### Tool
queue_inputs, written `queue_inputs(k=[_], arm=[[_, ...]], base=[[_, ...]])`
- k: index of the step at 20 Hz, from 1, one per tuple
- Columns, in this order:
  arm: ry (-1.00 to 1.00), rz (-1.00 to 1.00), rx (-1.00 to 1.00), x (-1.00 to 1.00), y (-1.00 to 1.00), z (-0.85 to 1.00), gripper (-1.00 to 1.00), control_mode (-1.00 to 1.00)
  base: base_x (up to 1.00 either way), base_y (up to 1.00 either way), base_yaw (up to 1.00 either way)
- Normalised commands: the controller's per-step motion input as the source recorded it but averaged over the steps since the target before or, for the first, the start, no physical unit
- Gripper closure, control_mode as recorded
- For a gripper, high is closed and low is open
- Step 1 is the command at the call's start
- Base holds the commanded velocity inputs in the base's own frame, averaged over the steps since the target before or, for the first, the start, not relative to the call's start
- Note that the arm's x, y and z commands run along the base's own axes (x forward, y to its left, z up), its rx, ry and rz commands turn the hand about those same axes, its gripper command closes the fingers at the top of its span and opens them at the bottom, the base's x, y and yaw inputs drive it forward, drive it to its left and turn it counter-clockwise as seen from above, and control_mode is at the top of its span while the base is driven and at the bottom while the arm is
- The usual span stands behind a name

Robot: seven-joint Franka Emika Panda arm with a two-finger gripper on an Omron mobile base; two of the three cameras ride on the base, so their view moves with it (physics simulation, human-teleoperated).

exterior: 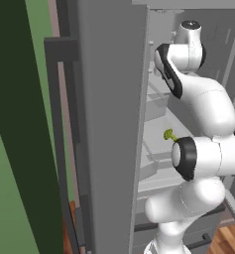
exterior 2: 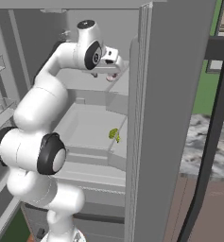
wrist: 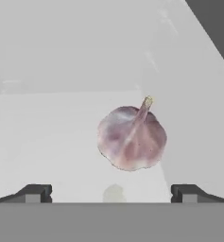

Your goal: Retrieve the bottle and the shaker from the cabinet and place them next to the mixing bowl on the counter. Then add garlic from the fridge to the mixing bowl.

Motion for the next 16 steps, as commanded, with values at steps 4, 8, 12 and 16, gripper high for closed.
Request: queue_inputs(k=[4,8,12,16], arm=[[0.00,0.00,0.05,0.52,-0.33,-0.02,-1.00,-1.00],[0.01,0.00,0.07,0.71,-0.31,0.00,-1.00,-1.00],[0.03,0.00,0.01,0.79,-0.09,0.00,-1.00,-1.00],[0.02,0.00,0.00,0.36,0.00,0.00,-1.00,-1.00]], base=[[0.00,0.00,0.00],[0.00,0.00,0.00],[0.00,0.00,0.00],[0.00,0.00,0.00]])
